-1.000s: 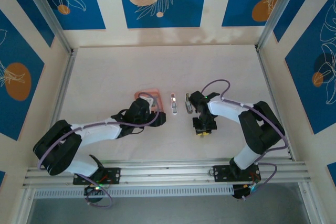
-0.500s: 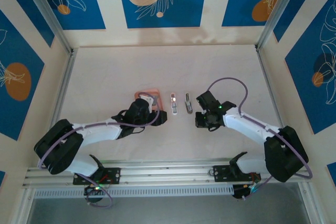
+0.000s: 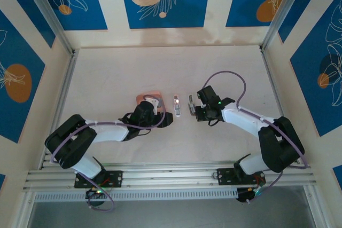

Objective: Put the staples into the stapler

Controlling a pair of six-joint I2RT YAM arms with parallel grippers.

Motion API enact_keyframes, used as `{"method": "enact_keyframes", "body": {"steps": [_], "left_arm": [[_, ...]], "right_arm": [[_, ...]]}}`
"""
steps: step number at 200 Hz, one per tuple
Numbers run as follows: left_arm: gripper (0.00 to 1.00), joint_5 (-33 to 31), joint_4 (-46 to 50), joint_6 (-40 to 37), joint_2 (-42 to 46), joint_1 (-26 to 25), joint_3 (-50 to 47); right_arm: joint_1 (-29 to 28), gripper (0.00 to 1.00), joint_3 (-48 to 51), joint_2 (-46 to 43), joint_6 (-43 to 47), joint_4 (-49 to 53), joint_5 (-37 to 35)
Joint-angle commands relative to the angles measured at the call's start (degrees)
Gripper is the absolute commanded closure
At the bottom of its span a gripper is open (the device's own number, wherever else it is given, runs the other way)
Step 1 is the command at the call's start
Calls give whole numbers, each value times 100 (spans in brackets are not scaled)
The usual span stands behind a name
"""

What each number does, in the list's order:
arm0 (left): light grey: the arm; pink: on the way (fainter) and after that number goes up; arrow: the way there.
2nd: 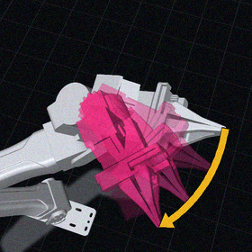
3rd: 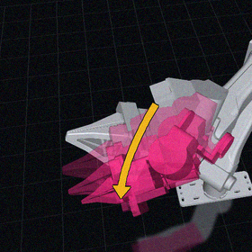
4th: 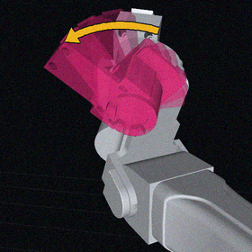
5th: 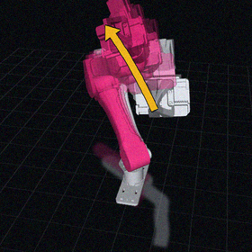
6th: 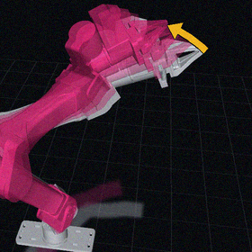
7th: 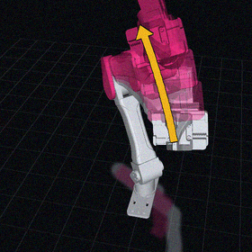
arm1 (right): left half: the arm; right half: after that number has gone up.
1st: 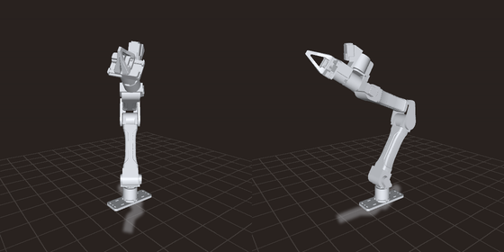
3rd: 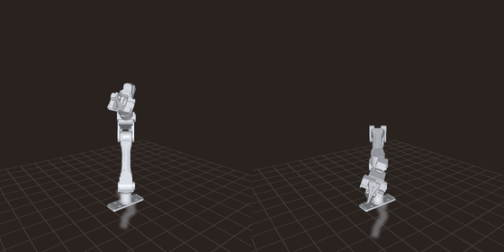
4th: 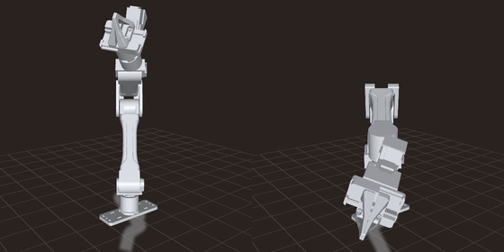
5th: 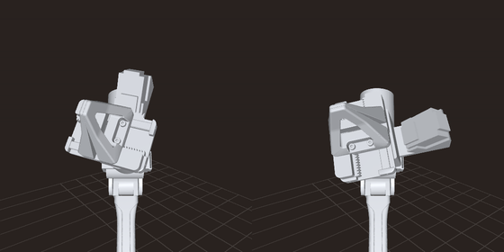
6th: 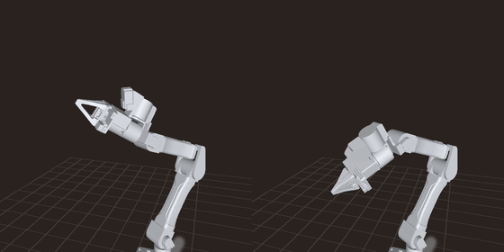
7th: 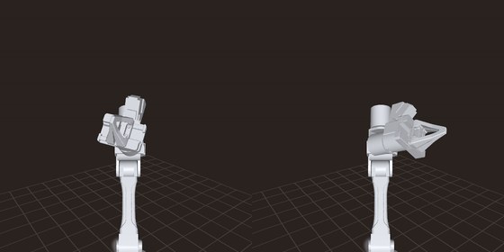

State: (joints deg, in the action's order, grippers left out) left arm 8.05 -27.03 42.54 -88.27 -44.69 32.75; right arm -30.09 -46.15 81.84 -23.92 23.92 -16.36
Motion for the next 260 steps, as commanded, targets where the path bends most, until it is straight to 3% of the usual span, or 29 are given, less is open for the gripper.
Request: {"method": "enact_keyframes", "body": {"steps": [1,85,260], "left_arm": [[47,4,52,1,112,19,21],[46,-423,896,-277,894,39,-32],[46,-454,1051,-302,961,48,-41]], "right_arm": [[-23,80,-256,173,332,-304,-12],[-120,80,-918,1045,878,-564,-55],[-122,81,-1140,1606,872,-399,-253]]}}
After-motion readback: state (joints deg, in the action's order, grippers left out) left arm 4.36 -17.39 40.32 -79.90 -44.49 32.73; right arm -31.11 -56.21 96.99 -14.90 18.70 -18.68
